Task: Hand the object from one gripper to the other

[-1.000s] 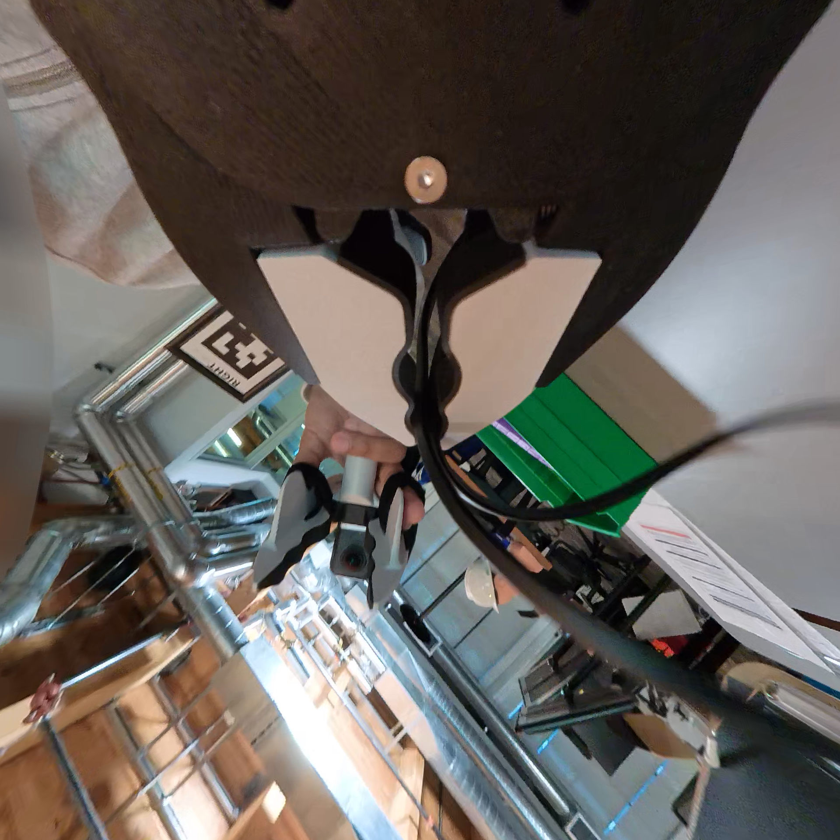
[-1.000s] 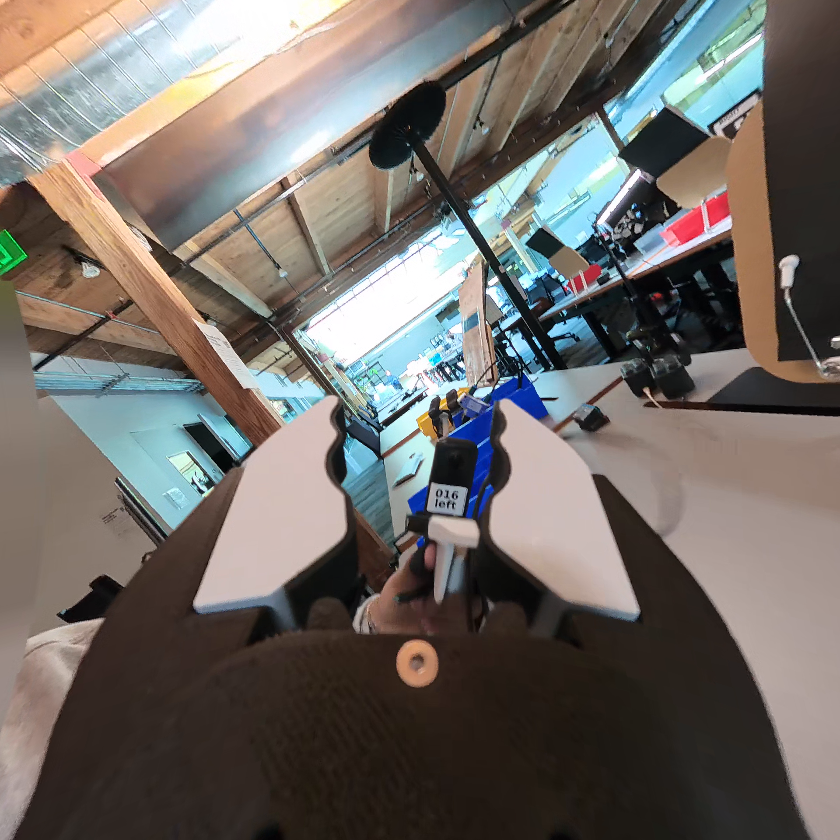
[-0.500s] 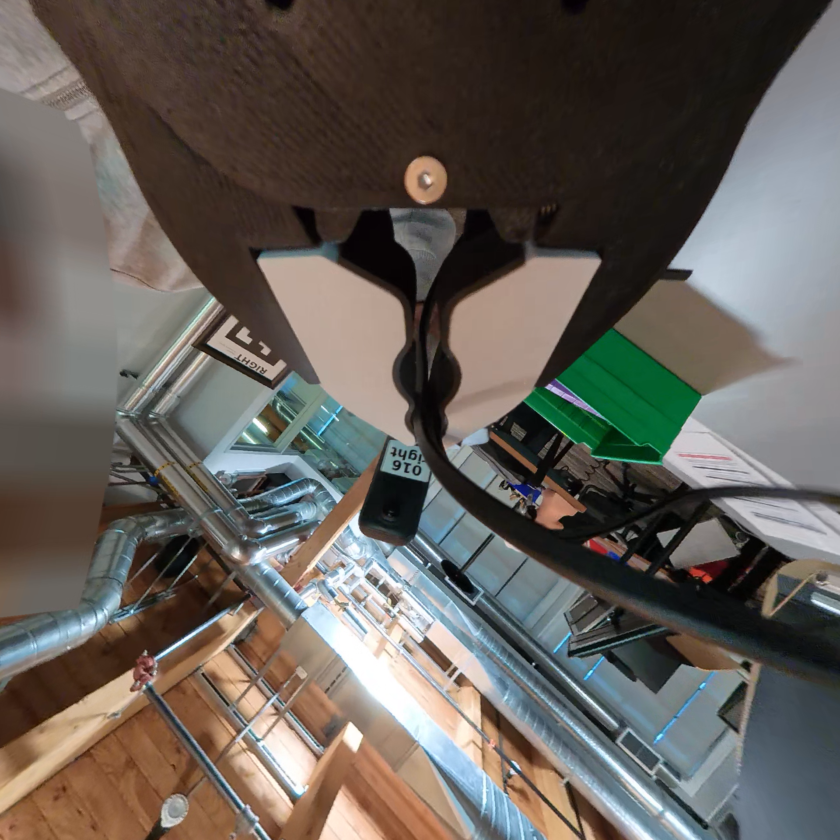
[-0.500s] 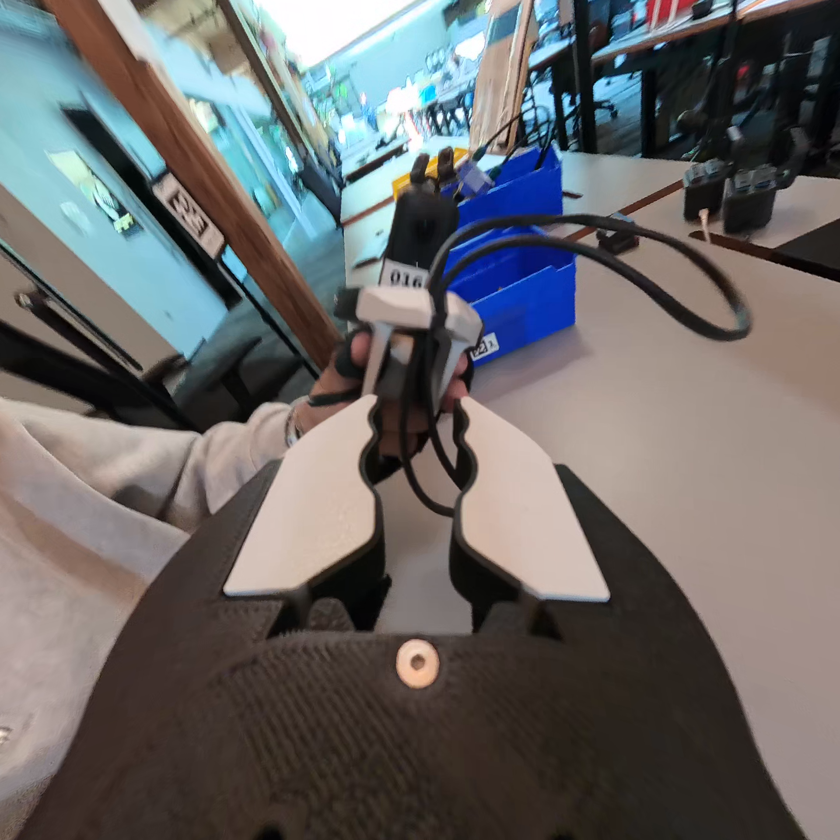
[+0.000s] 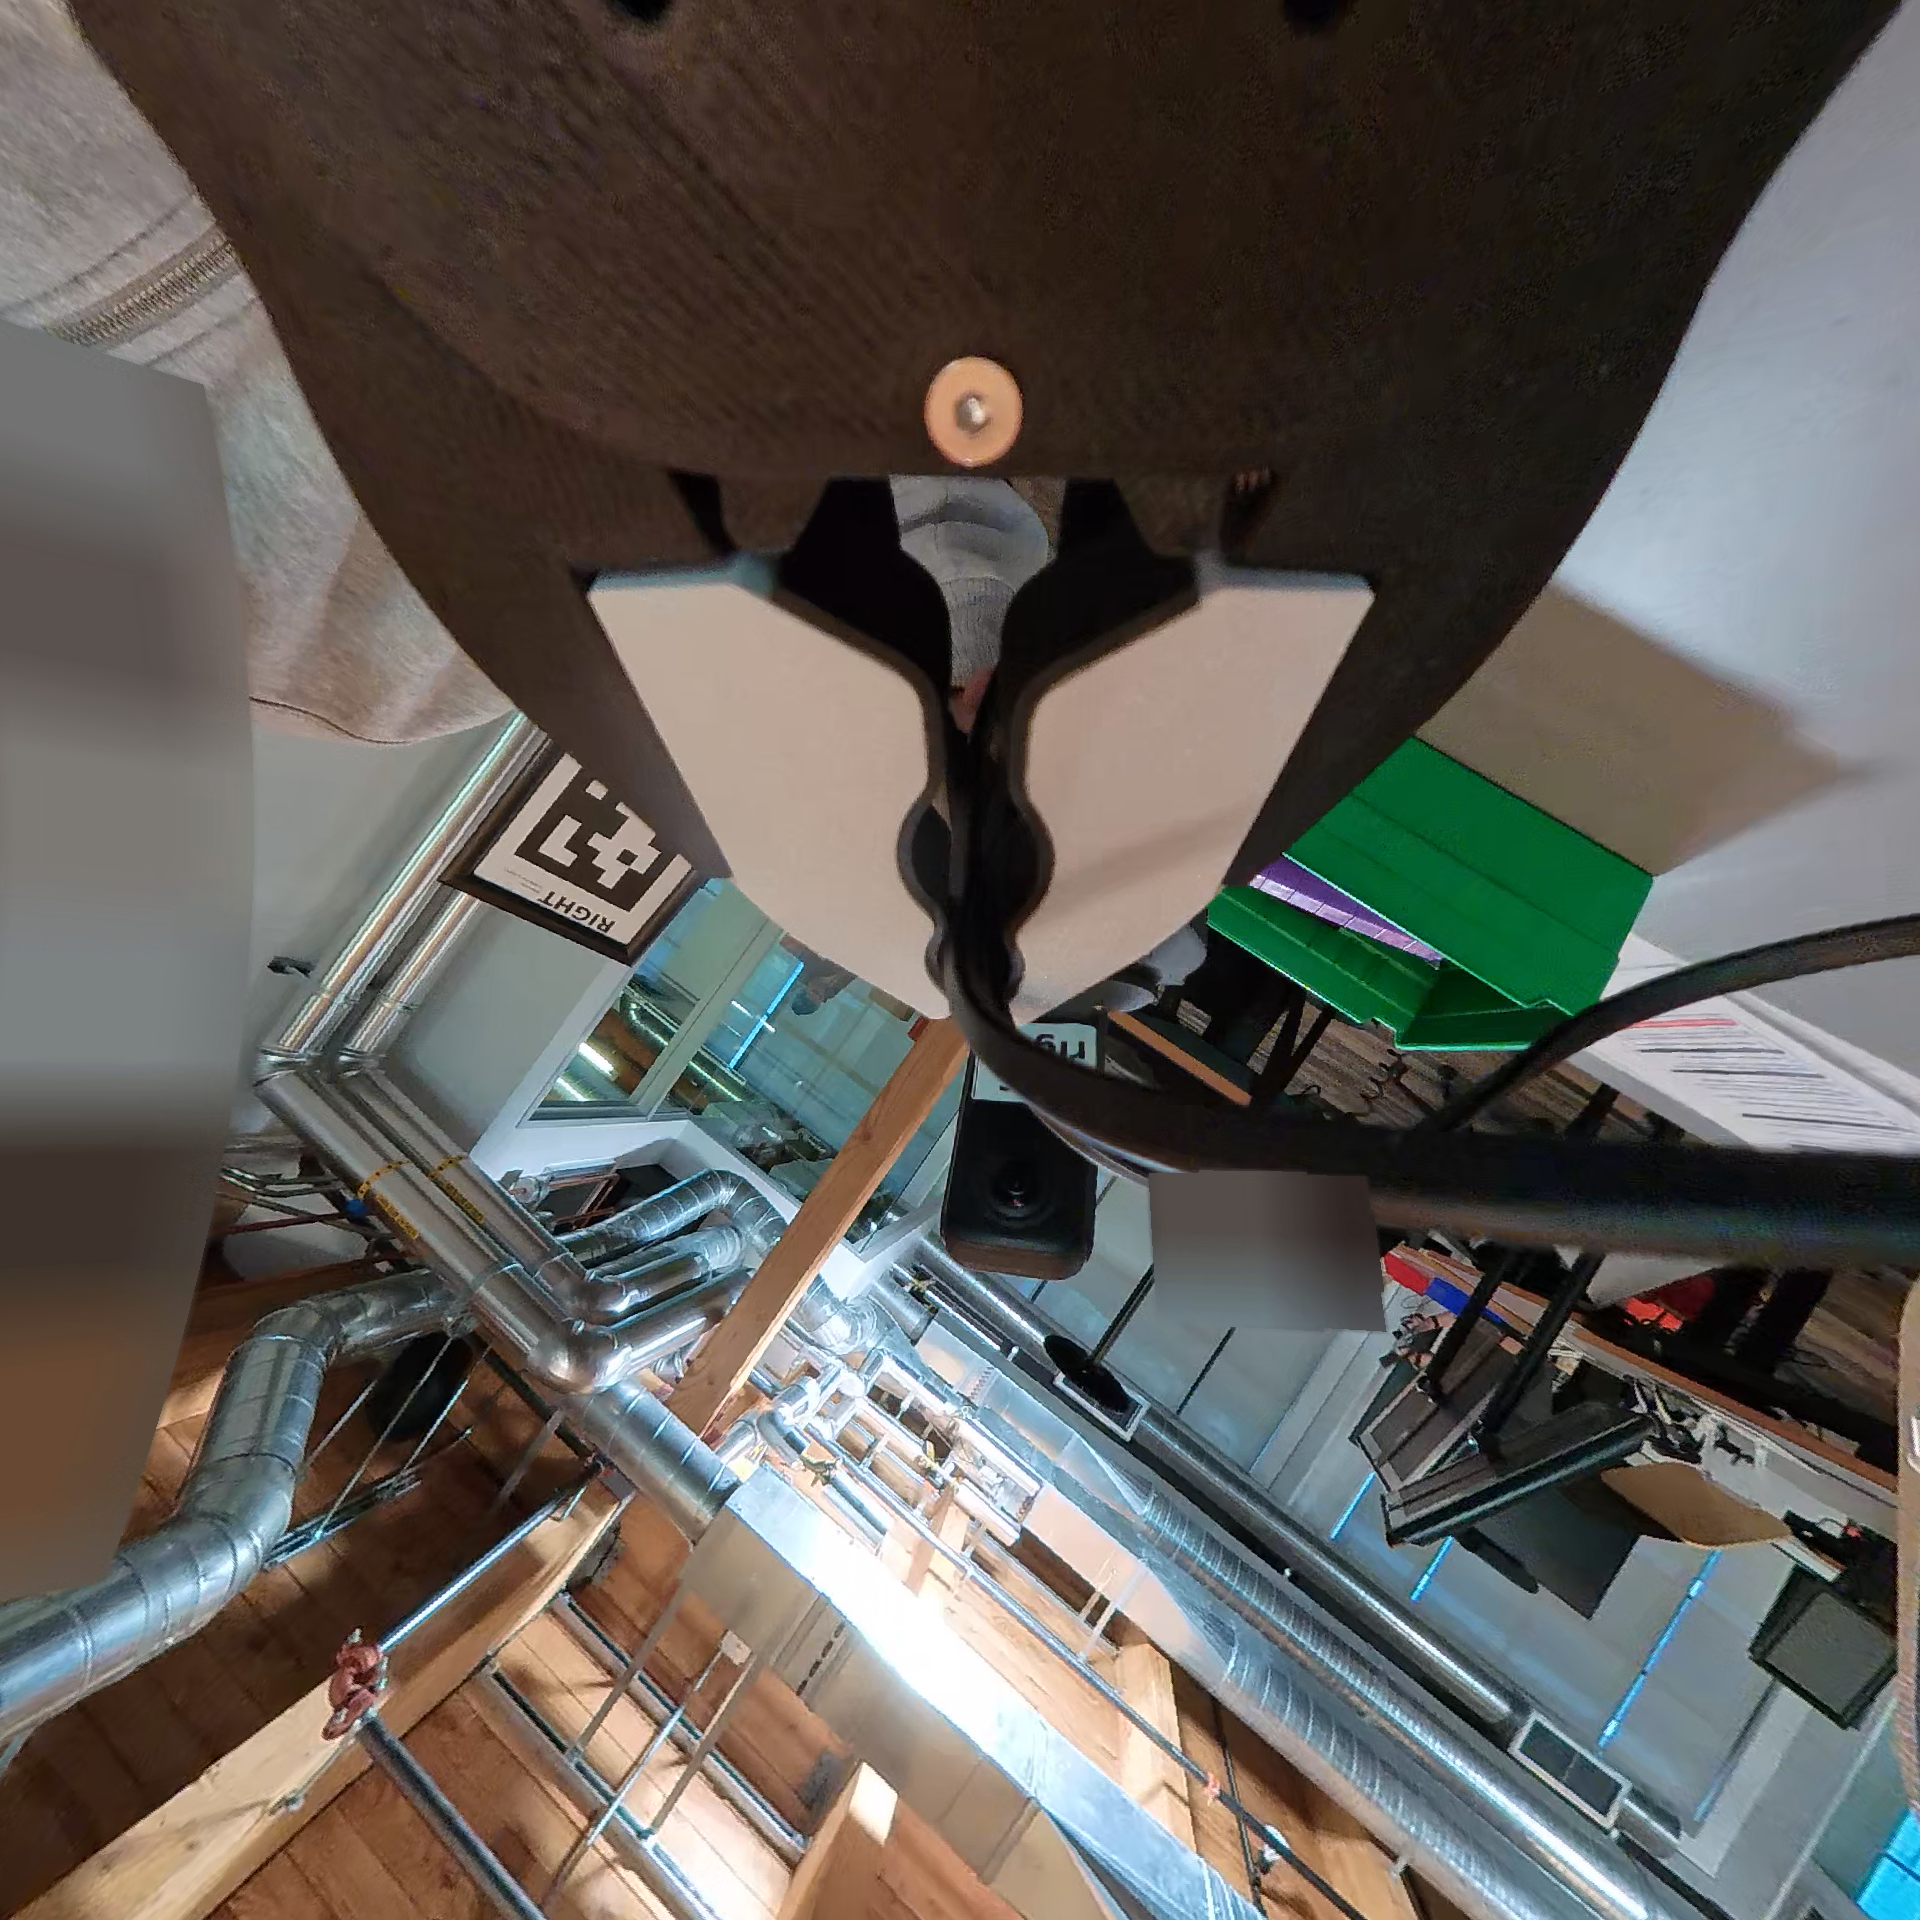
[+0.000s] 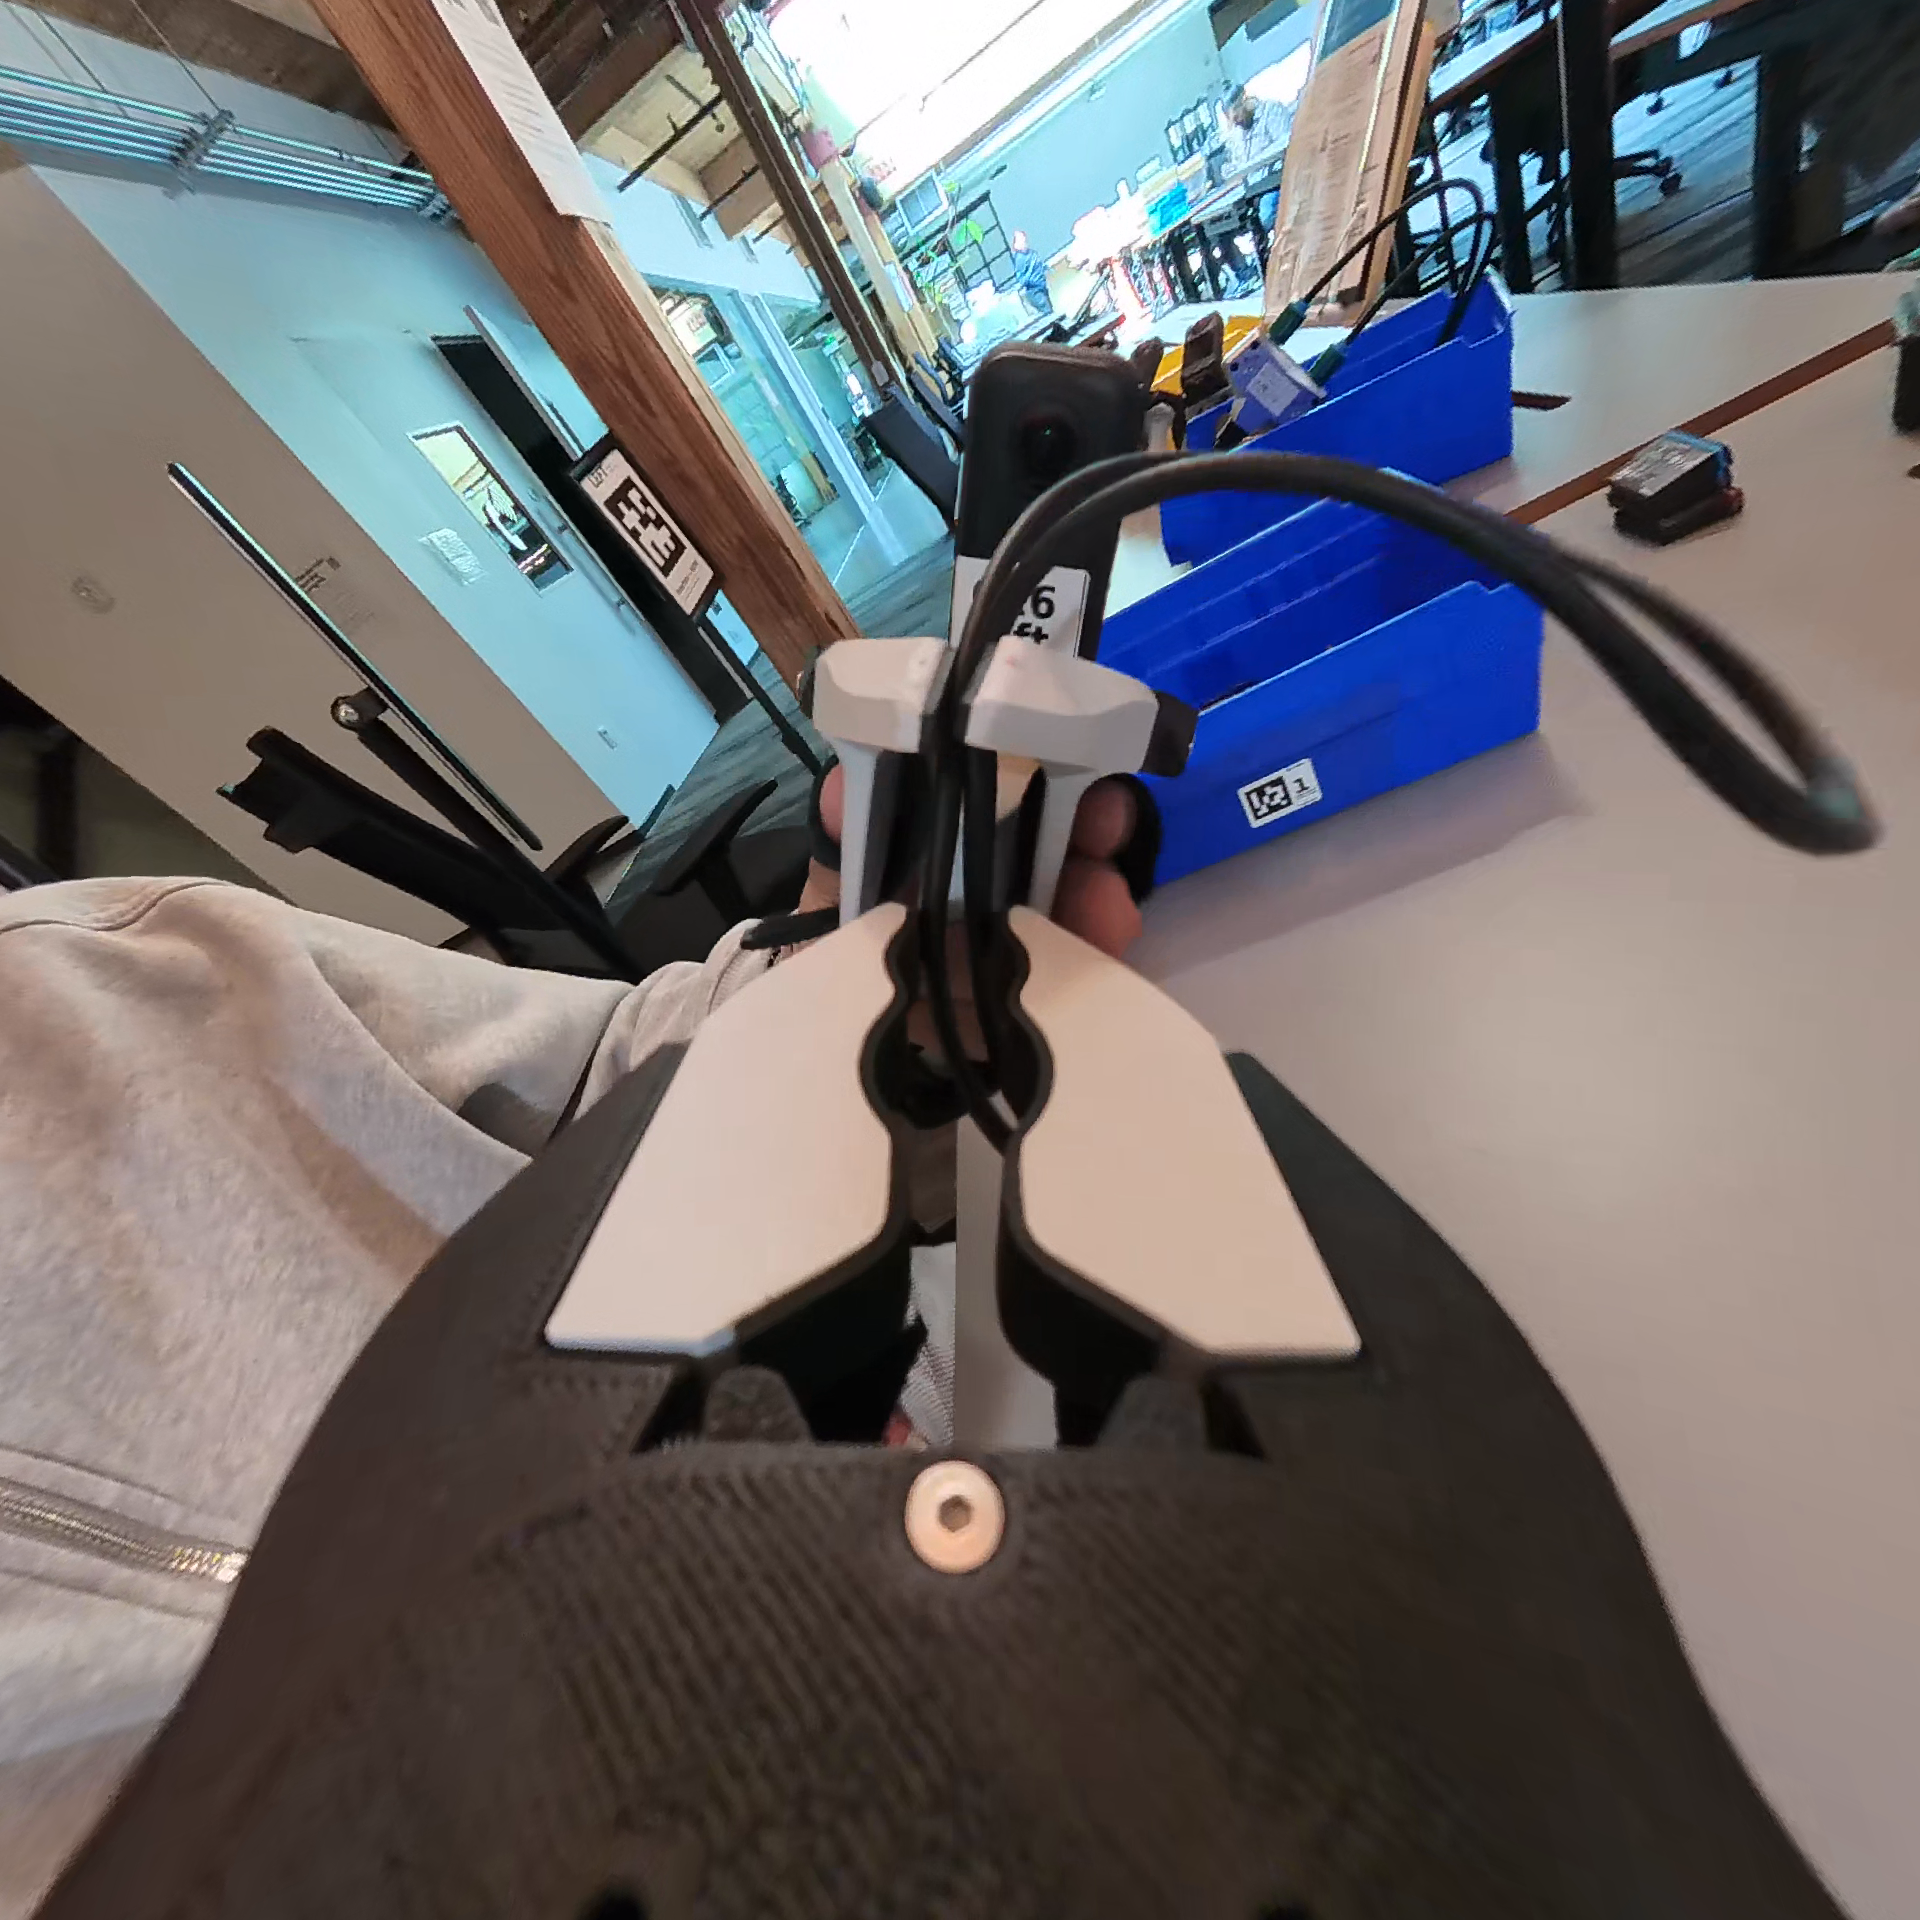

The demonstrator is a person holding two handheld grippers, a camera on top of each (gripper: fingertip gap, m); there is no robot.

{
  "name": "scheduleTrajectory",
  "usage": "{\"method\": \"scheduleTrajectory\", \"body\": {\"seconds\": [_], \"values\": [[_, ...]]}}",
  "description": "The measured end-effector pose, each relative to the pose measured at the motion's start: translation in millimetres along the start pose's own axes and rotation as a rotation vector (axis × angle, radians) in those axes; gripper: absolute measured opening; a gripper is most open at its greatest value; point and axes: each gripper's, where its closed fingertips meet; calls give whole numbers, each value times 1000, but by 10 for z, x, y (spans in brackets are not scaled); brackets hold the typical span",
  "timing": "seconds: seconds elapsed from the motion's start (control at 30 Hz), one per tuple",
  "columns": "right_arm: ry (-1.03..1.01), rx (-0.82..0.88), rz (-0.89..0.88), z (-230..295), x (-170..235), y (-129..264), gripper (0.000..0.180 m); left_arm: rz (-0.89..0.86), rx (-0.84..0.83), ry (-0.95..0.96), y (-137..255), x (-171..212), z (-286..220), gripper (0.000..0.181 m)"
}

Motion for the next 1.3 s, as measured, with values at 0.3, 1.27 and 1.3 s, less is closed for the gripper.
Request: {"method": "scheduleTrajectory", "body": {"seconds": [0.3,1.27,1.3], "values": [[45,54,22,-45,23,10,4,3,-18,-10,1,14,33,3],[160,225,-162,11,-540,801,4,-3,-201,-205,106,-148,151,58],[148,199,-167,58,-549,813,4,-3,-244,-246,120,-167,188,70]]}}
Point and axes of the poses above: each gripper's, where its closed fingertips meet, y back along the fingers, x out of its underside, z = x × y across the jaws, and after that the axes turned 6 degrees about -y, right-handed
